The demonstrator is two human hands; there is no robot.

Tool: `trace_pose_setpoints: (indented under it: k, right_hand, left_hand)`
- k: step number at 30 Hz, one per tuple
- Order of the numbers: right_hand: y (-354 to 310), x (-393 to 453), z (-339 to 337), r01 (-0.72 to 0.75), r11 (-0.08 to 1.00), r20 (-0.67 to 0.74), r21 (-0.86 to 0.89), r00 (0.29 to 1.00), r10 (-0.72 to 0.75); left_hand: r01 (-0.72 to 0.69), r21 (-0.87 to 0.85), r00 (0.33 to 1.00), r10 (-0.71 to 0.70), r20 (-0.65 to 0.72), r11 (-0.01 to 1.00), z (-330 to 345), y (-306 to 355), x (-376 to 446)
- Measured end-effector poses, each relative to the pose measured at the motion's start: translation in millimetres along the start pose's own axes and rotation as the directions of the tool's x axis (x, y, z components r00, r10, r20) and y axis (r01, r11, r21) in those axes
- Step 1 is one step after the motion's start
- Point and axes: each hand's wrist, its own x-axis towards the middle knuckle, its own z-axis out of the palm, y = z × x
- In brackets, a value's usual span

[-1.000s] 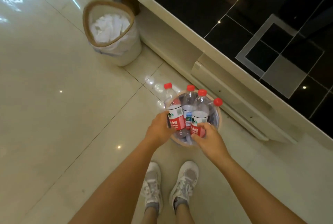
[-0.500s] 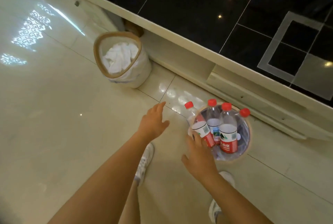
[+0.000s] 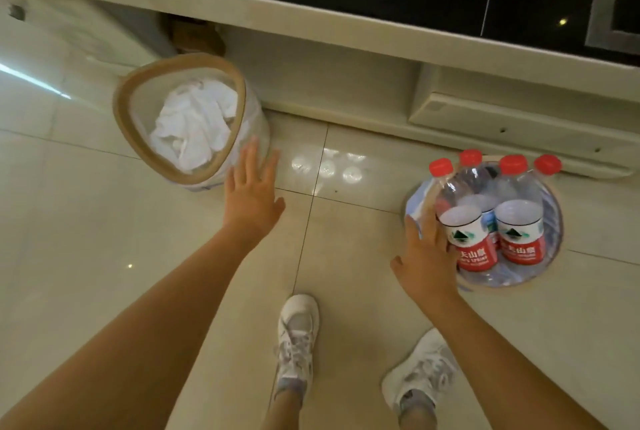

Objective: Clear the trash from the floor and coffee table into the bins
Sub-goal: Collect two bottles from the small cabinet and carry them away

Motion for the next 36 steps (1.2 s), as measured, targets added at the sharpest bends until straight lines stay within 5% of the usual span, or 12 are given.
trace_pose_setpoints:
  k: [4, 7, 9, 14, 27, 36]
  right_hand:
    - [-8.0, 17.9, 6.0, -0.050, 0.993, -0.055, 0.102, 0.997, 0.056]
    - [-8.5, 24.9, 8.4, -0.058, 0.984, -0.068, 0.171, 0.995, 0.071]
    - [-8.9, 29.5, 8.0, -0.036, 0.975, -0.088, 0.219, 0.995, 0.056]
    - [-17.8, 52.5, 1.1, 0.068, 0.973, -0.126, 0.219, 0.991, -0.041]
    - [-76.9, 62.9, -6.7, 0.327, 0.907, -0.082, 0.265, 0.945, -0.317]
    - [-66.7, 36.1, -36.5, 0.320, 0.896, -0.178, 0.309, 0.945, -0.276]
  left_hand:
    - [0.164, 0.075, 0.986, -0.165, 0.014, 0.984, 6.2, -28.0, 25.9]
    - [0.262, -0.008, 0.962, -0.261, 0.082, 0.965, 10.1, -23.6, 41.4]
    - [0.272, -0.129, 0.961, -0.275, -0.004, 0.954, 12.3, -22.7, 47.6]
    - [0.057, -0.313, 0.982, -0.110, -0.155, 0.948, 19.8, -10.8, 50.5]
    - [-0.267, -0.399, 0.962, 0.265, -0.061, 0.877, 41.1, 80.6, 21.1]
    - [-0.241, -0.319, 0.965, 0.263, 0.026, 0.916, 21.1, 85.7, 2.7]
